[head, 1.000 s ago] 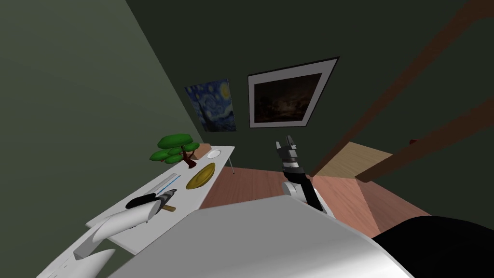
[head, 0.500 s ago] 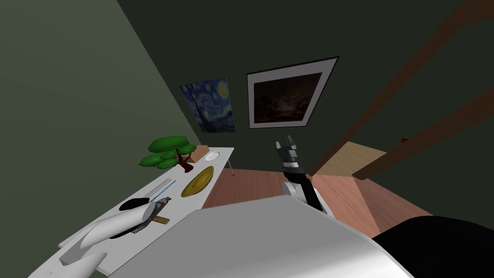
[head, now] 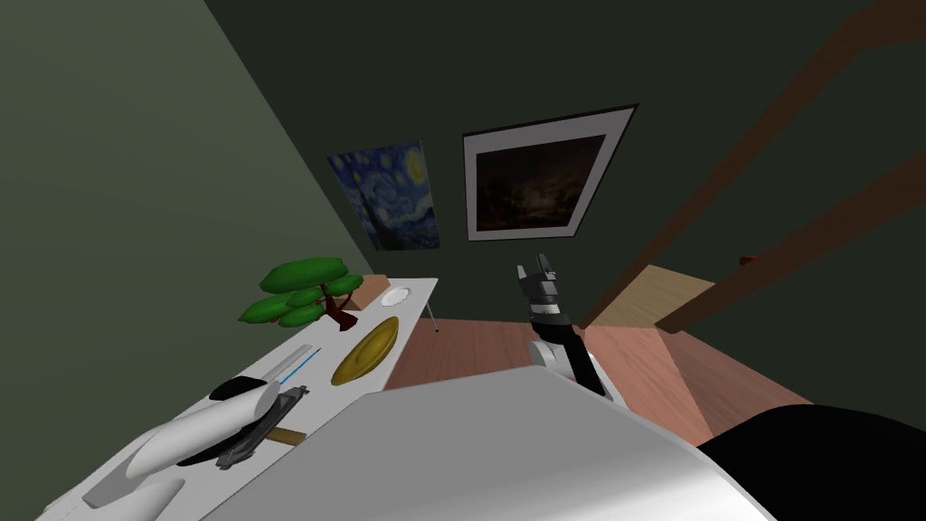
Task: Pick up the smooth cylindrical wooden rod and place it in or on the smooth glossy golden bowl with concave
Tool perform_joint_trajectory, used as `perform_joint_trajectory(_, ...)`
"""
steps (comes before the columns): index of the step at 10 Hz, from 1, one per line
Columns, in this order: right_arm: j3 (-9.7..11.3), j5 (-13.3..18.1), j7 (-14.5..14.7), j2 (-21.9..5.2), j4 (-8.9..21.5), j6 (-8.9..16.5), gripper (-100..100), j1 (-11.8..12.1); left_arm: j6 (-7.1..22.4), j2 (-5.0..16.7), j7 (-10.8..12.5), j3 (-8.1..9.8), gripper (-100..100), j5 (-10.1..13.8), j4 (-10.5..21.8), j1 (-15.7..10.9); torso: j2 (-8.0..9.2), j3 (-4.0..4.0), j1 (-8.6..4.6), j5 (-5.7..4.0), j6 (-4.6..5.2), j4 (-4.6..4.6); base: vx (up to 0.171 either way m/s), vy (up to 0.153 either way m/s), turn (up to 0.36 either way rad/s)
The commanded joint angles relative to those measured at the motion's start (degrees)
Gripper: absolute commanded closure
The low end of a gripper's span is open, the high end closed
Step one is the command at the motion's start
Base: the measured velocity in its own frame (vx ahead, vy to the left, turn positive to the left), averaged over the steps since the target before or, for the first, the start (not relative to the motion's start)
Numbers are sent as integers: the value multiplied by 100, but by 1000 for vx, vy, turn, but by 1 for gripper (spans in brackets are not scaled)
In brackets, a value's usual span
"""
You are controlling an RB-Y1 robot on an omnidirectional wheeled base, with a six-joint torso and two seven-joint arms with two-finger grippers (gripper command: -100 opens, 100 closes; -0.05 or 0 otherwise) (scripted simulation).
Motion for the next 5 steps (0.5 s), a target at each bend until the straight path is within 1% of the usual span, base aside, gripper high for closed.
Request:
perform_joint_trajectory(1, 0, 0, 0, 0, 0, 0, 0, 0, 286, 7, -48, 23, -100, 36, 6, 20, 0, 0, 0, 0, 0, 0, 45, 47, -38)
perform_joint_trajectory(2, 0, 0, 0, 0, 0, 0, 0, 0, 467, 47, -162, 63, -100, 128, 132, 15, 5, 2, -1, 0, -1, 0, 48, 52, -50)
perform_joint_trajectory(3, 0, 0, 0, 0, 0, 0, 0, 0, 554, 47, -162, 63, -100, 128, 132, 15, 4, 2, 1, 1, -1, 1, 43, 48, -32)
perform_joint_trajectory(5, 0, 0, 0, 0, 0, 0, 0, 0, 943, 105, -358, 123, -100, 288, 353, 10, 6, 3, 4, 0, 0, 1, 49, 62, -66)
